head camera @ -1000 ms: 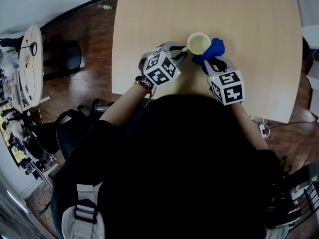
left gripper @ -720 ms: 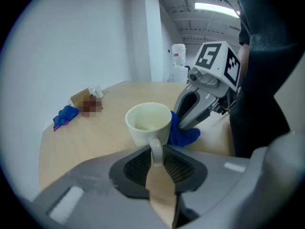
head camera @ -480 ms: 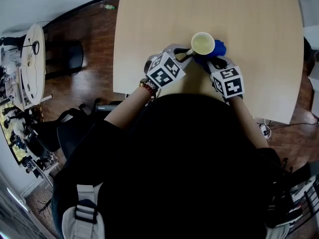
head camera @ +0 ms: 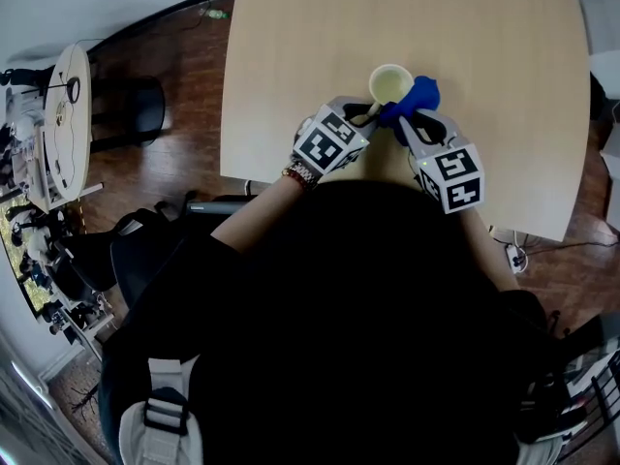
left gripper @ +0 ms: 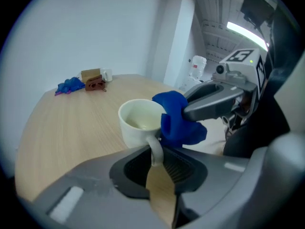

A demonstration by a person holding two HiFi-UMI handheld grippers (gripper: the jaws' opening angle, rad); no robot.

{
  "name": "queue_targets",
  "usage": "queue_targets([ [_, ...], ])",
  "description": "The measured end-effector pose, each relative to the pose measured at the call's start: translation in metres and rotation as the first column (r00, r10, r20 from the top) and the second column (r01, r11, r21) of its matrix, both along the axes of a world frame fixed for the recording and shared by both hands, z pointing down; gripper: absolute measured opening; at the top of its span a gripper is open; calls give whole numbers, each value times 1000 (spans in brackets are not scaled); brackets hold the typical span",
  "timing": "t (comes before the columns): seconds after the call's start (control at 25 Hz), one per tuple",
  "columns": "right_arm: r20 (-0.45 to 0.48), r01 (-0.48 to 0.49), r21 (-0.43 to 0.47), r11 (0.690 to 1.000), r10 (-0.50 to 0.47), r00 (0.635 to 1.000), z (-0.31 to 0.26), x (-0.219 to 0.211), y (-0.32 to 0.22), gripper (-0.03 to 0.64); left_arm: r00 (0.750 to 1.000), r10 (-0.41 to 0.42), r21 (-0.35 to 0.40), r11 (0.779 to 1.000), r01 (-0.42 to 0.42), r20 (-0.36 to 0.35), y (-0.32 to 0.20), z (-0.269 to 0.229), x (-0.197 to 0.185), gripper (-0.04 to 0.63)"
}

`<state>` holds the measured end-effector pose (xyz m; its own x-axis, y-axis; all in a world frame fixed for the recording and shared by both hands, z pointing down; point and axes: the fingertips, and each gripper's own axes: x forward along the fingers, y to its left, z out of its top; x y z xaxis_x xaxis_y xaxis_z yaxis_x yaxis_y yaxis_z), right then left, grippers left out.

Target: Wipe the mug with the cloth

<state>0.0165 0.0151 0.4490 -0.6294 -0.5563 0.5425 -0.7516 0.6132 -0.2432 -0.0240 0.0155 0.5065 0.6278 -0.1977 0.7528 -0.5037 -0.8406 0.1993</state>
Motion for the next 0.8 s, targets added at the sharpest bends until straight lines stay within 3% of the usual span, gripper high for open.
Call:
queue_targets([
  [0.16,-33,11,7,1000,-11,999,12,-7,0,51,994,-86,-95,992,80,-61,7,-2,7,80],
  [0.44,-65,84,-62,995,-88,994,55,-12,5,51,996,-65,-113,992,59,-54,13,2,13,83],
  [0.6,-200,127,-122,984,-150,968,79,-11,1,51,993,-62,-131,990,48,-101,10,0,16,84],
  [0.8,-381,185,-154,971,-231,895,72,-10,21,55,976,-78,-120,991,54,-205,20,-11,3,87],
])
